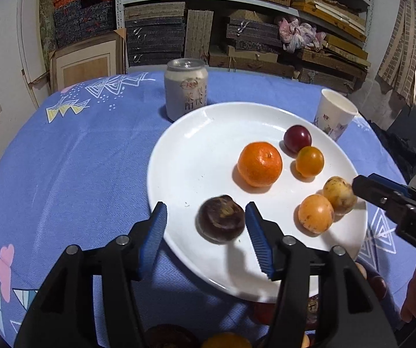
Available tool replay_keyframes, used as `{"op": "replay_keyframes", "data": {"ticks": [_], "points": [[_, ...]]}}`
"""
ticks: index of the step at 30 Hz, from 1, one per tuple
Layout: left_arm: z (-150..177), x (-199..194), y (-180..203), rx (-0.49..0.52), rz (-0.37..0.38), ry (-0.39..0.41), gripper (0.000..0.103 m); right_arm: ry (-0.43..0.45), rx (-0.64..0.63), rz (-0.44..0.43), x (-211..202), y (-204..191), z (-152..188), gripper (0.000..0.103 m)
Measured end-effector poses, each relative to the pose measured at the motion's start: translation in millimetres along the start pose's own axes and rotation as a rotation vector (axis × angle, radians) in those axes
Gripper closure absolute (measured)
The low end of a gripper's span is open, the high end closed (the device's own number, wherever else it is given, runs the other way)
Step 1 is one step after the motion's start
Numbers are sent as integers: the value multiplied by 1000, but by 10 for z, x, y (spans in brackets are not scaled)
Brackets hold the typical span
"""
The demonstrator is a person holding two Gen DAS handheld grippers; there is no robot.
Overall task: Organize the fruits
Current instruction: 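Carry the brown fruit and the pear onto the plate and open both tools, then grasp a reddish-brown fruit with the left tool while the right tool approaches a dark red plum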
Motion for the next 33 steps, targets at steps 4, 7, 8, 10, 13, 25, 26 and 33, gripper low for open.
{"op": "replay_keyframes", "data": {"ticks": [4,7,8,10,13,25,26,33], "points": [[2,-322,-190,-38,6,45,46,75,-16,-46,-419,-128,-43,57],[178,-551,-360,-69,-5,77,33,138,-52,-66,-786,-243,59,43],[262,-597,-410,-76,-12,81,31,158,-67,-69,-902,-291,120,38],[502,-673,-484,-75,-37,78,31,177,-83,-71,-1027,-341,218,37],[801,-723,-619,-87,-86,83,27,184,-94,-82,-1106,-358,489,37],[1137,-527,-544,19,-134,41,24,101,35,-82,-871,176,979,37],[1146,-496,-515,34,-145,34,24,100,40,-86,-867,184,980,37],[1159,-305,-431,76,-156,-7,24,103,19,-80,-859,125,988,35]]}}
Point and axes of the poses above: each gripper's, at about its wrist camera, not at the fingertips, and x roughly the way its jaws point, y to its right, z to its underside, the point moved 10 cm from there along x, roughly the way its jaws point, and after that the axes turned 13 degrees about -y, right-handed, at the moved point
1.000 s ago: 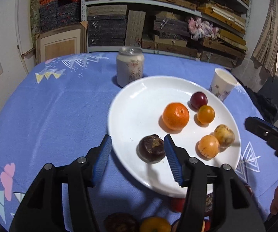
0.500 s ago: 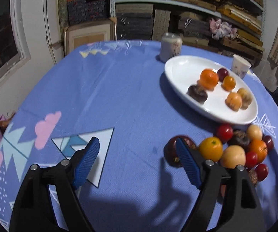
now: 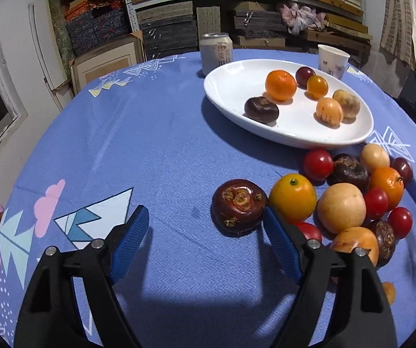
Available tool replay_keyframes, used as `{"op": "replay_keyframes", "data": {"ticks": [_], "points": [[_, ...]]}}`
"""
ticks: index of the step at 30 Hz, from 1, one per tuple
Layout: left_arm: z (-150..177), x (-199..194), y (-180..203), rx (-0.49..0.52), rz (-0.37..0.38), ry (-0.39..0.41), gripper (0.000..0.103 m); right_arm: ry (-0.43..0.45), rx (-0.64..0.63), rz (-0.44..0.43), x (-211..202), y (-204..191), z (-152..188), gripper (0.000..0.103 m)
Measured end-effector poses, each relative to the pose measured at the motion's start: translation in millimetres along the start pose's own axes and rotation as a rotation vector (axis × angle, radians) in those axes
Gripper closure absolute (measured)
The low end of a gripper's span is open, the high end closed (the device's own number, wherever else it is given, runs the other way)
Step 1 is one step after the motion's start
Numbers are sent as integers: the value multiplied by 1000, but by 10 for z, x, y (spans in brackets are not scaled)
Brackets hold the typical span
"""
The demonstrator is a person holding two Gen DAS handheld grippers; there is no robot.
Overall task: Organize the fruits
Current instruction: 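Grasp a reddish-brown fruit with the left tool while the right tool approaches a dark red plum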
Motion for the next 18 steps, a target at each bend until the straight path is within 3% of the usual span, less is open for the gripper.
{"op": "replay_keyframes", "data": {"ticks": [6,12,15,18], "points": [[-77,129,-54,-42,23,-31,17,-7,5,1,9,-4,13,34],[-62,239,-448,-179,-40,-74,17,-16,0,8,22,-13,38,34],[-54,237,-489,-208,32,-79,26,-25,-10,10,41,-31,46,34],[-55,222,-366,-150,48,-73,35,-47,-28,23,107,-50,93,34]]}}
Point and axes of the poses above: each gripper's, at about its wrist camera, not at the fingertips, and x roughly the way its jaws point, y to its right, z to its underside, the point moved 10 cm from there along x, roughly the way its jaws point, and after that the axes turned 13 degrees about -y, right-handed, at the moved point
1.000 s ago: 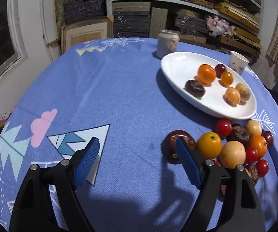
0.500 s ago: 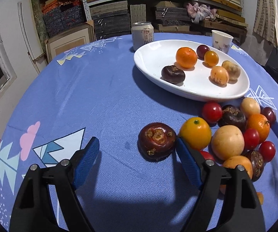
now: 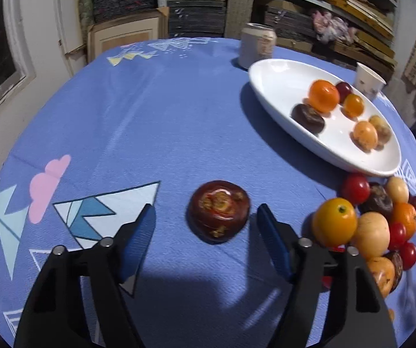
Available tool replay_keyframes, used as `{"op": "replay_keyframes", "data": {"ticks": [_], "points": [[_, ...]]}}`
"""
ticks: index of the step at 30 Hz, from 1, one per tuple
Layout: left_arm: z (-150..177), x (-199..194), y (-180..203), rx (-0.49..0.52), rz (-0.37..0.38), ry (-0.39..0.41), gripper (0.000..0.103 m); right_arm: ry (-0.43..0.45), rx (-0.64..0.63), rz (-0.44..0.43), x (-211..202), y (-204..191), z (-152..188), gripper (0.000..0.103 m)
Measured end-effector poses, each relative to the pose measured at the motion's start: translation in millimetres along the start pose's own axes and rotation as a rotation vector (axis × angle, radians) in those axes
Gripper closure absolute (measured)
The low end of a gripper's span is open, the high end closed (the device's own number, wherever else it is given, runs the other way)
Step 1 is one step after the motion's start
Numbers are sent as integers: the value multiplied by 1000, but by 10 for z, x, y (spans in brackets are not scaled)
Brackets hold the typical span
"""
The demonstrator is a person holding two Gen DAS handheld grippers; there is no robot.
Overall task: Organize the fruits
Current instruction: 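Grasp a reddish-brown fruit with the left tool while the right tool approaches a dark red plum, then grasp and lift the plum with the right tool while the left tool carries the brown fruit to the plate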
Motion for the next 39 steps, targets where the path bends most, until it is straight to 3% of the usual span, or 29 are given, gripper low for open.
{"op": "replay_keyframes", "data": {"ticks": [5,9,16,19,22,23,26,29,33,39], "points": [[-7,-83,146,53,6,48,36,-45,-41,34,163,-23,124,34],[13,-7,168,59,10,15,46,-75,-91,90,312,-52,204,34],[18,12,137,43,14,6,54,-85,-154,140,414,-98,266,38],[18,9,139,43,18,7,59,-80,-159,130,405,-113,262,45],[16,9,136,41,22,7,59,-82,-141,106,386,-93,248,61],[16,10,138,41,22,6,59,-76,-121,87,354,-68,226,62],[15,11,130,42,19,7,59,-70,-90,76,324,-2,192,62],[17,9,124,37,19,8,59,-119,-94,88,477,-11,266,62],[16,7,130,39,4,11,59,-138,-141,177,637,-31,311,62],[13,12,133,35,2,10,59,-163,-117,174,719,7,284,60]]}}
Point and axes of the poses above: each gripper's, at about its wrist camera, not at the fingertips, and x roughly the way its jaws point, y to its right, z to its underside, the point moved 10 cm from there along x, roughly the way its jaws point, and after that the axes turned 13 degrees about -y, right-handed, at the moved point
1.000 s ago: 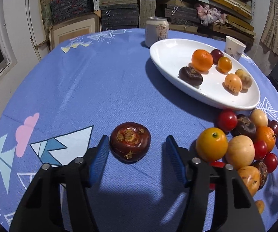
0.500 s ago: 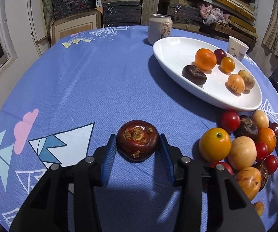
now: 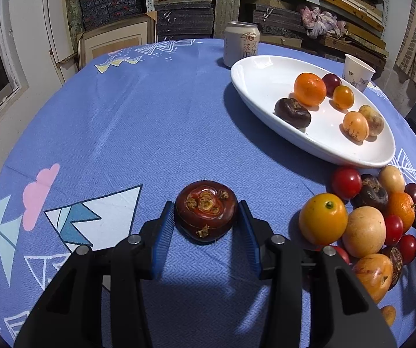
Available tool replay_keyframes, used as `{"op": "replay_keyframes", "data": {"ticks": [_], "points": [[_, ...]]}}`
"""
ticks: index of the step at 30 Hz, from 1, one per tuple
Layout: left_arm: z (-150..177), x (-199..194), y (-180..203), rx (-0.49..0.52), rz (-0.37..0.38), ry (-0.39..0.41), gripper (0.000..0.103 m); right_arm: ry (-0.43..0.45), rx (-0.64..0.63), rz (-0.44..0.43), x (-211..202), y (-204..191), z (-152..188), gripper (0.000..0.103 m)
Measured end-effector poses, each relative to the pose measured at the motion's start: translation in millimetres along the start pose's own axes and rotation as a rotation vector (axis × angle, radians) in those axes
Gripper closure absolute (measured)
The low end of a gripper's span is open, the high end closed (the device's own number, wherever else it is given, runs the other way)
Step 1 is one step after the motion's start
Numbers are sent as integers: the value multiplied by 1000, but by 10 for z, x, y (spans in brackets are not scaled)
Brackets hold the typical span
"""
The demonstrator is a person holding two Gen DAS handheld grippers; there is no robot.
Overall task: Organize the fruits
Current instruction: 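Grasp and lift the plum with the right tool while the left tool carries the brown fruit to the plate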
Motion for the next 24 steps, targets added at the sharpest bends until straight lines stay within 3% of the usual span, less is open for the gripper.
{"op": "replay_keyframes", "data": {"ticks": [12,21,24], "points": [[-9,-11,-9,-12,14,4,60,6,-4,-27,-50,-13,3,65],[-67,-188,-98,-52,13,78,60,123,25,-33,-409,75,-89,65],[-87,-342,-50,-47,49,106,60,143,42,-54,-492,116,-125,65]]}}
Point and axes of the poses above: each gripper's, at about its wrist camera, not at the fingertips, and x roughly the way its jaws point, y to its right, z to its underside, the point moved 10 cm from there along x, roughly the way its jaws point, and after that the axes turned 13 degrees about -y, right-handed, at the moved point
